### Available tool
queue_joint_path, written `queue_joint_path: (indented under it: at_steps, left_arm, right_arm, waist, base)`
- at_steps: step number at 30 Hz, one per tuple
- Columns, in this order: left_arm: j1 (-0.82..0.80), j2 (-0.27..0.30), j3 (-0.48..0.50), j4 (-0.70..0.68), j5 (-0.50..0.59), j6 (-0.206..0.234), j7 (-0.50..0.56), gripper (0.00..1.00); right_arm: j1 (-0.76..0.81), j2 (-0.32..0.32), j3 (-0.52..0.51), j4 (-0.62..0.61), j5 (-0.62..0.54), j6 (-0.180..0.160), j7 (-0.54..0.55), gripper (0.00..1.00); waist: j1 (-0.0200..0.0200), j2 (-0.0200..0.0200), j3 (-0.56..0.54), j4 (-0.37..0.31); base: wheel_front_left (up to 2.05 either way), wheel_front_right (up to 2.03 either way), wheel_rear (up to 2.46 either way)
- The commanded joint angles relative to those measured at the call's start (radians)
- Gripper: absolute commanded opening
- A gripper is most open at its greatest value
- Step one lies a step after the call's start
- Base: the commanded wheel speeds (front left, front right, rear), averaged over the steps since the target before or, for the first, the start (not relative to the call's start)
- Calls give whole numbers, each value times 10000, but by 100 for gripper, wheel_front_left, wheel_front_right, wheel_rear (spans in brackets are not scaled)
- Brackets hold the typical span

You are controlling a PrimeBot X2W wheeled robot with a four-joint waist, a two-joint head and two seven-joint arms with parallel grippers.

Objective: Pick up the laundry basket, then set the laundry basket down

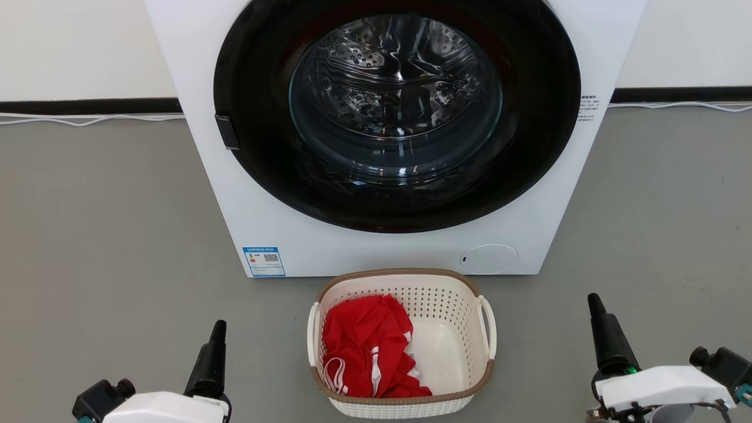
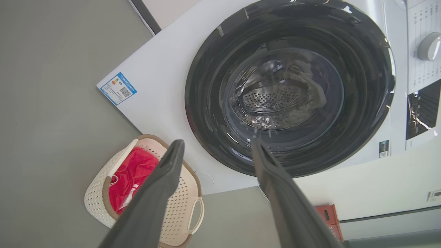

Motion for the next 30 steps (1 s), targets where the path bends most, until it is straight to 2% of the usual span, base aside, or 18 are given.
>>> queue_joint_path:
  at_steps: [1, 30]
  left_arm:
    - [-147, 85, 117, -322, 353, 68, -147, 100]
    - [-45, 123, 56, -534, 3742, 303, -968, 100]
  right_arm:
    - [-210, -94, 124, -306, -433, 30, -159, 100]
    - [-86, -113, 225, -310, -4195, 47, -980, 100]
  waist:
    - [-1, 0, 1, 5]
    - [-1, 0, -23, 30]
  base:
    - [0, 0, 0]
    - [0, 0, 0]
